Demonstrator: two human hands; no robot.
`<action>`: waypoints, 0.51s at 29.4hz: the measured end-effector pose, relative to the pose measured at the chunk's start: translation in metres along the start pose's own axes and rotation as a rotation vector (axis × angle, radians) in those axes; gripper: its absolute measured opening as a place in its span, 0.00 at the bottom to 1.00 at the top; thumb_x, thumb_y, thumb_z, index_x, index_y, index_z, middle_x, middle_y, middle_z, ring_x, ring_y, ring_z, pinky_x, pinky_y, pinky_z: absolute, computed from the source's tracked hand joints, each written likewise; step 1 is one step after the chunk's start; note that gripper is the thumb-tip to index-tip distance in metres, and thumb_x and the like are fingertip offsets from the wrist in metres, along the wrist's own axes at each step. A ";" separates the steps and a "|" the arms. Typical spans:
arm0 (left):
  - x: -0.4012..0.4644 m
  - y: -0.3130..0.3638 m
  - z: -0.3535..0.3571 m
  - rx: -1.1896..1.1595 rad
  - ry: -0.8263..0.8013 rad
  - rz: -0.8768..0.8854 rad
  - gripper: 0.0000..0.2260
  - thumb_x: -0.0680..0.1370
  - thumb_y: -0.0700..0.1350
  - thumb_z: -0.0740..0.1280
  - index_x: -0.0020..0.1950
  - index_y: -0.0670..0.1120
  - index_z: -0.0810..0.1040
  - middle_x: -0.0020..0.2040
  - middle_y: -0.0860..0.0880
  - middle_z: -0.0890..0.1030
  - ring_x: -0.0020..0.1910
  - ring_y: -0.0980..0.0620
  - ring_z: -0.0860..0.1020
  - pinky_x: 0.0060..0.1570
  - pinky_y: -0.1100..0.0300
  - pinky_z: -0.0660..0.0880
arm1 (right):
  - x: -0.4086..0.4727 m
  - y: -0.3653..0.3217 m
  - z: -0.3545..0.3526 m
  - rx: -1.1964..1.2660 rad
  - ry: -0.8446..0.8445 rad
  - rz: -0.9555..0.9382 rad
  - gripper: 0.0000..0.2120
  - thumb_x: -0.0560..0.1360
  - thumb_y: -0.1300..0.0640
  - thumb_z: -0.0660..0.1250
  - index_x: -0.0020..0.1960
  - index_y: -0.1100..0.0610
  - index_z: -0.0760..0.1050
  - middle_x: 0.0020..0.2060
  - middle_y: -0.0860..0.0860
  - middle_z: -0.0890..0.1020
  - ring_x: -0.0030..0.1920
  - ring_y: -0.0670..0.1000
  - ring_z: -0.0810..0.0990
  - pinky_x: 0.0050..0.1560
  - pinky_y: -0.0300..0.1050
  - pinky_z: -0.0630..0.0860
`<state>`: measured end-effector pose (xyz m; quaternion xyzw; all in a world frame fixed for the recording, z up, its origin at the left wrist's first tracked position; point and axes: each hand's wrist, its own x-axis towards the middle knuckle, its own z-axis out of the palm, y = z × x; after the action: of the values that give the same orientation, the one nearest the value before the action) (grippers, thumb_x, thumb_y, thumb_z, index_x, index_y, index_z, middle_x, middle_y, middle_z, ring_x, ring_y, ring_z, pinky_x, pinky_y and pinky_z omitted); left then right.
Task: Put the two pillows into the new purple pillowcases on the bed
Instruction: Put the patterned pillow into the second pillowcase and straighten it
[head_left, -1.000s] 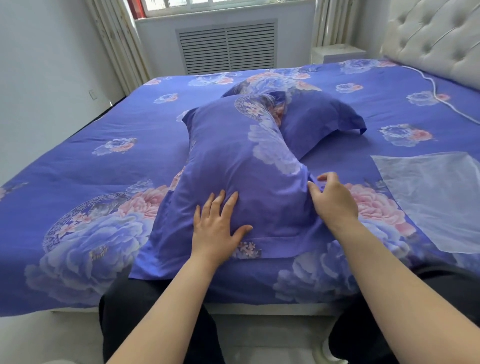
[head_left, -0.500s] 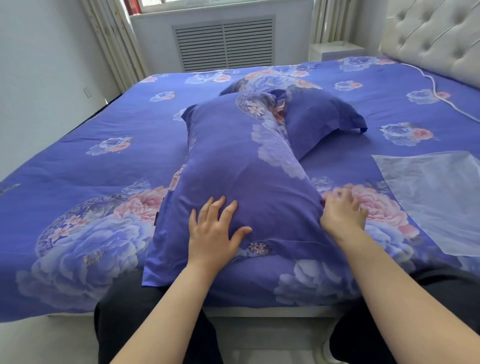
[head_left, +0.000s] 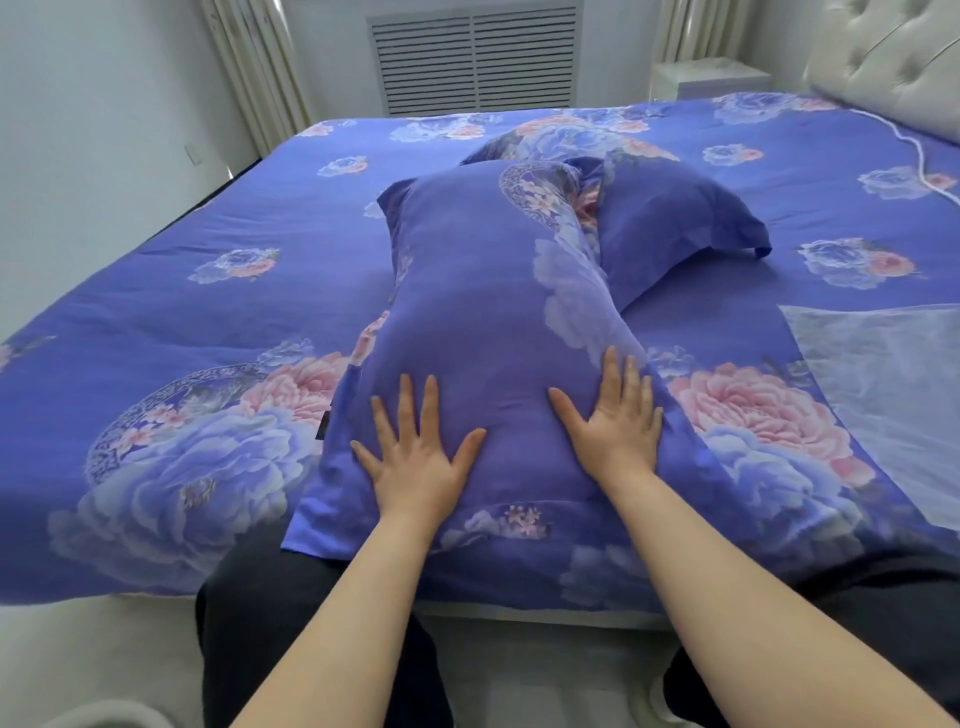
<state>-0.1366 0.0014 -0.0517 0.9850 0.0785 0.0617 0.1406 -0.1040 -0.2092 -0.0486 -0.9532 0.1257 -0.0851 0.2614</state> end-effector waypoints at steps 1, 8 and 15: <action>-0.005 -0.006 0.000 -0.029 -0.029 -0.050 0.40 0.68 0.76 0.41 0.74 0.60 0.31 0.76 0.56 0.33 0.76 0.42 0.38 0.69 0.31 0.47 | 0.001 0.007 -0.002 0.074 -0.003 0.080 0.47 0.69 0.26 0.53 0.77 0.50 0.42 0.77 0.53 0.50 0.76 0.57 0.50 0.73 0.58 0.50; -0.037 -0.025 -0.004 0.184 -0.099 -0.086 0.56 0.65 0.75 0.62 0.73 0.51 0.27 0.77 0.43 0.37 0.71 0.34 0.60 0.62 0.43 0.66 | 0.011 0.025 -0.029 0.323 -0.167 0.322 0.44 0.67 0.27 0.61 0.67 0.62 0.67 0.63 0.61 0.75 0.62 0.61 0.74 0.58 0.52 0.70; -0.007 0.023 -0.016 -1.031 0.115 -0.151 0.40 0.72 0.48 0.66 0.77 0.53 0.46 0.74 0.48 0.64 0.67 0.46 0.70 0.61 0.57 0.69 | 0.015 -0.008 -0.087 0.831 -0.063 0.167 0.17 0.74 0.43 0.67 0.44 0.58 0.77 0.37 0.51 0.79 0.35 0.48 0.74 0.32 0.33 0.71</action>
<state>-0.1427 -0.0177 -0.0305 0.7746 0.1165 0.1359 0.6066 -0.1077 -0.2480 0.0310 -0.7554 0.1496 -0.0779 0.6332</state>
